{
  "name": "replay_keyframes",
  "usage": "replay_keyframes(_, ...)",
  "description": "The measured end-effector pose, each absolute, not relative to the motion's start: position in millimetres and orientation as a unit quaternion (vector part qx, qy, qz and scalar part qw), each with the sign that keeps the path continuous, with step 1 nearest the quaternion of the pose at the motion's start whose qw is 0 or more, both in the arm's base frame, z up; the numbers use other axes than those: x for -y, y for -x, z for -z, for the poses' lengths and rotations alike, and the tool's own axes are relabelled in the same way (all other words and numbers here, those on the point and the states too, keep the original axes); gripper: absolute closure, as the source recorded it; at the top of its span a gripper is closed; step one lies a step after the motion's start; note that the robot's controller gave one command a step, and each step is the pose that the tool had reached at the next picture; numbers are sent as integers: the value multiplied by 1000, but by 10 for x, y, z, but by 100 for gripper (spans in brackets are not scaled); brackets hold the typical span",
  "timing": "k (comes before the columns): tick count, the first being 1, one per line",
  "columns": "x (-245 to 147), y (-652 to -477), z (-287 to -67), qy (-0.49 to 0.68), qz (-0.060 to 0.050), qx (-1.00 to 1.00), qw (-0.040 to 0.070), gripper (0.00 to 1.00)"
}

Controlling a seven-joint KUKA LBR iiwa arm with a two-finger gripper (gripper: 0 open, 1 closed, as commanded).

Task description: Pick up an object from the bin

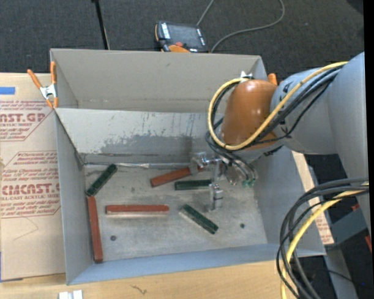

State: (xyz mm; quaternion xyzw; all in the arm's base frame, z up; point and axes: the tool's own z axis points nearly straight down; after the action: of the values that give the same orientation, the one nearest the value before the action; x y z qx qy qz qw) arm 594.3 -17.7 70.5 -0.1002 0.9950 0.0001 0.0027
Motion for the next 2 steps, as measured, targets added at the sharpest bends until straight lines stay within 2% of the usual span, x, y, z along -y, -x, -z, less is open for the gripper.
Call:
replay_keyframes(1,168,-5961,-730,100,0,-995,6,100)
replay_keyframes(2,168,-5927,-698,101,-1,-995,-1,0)
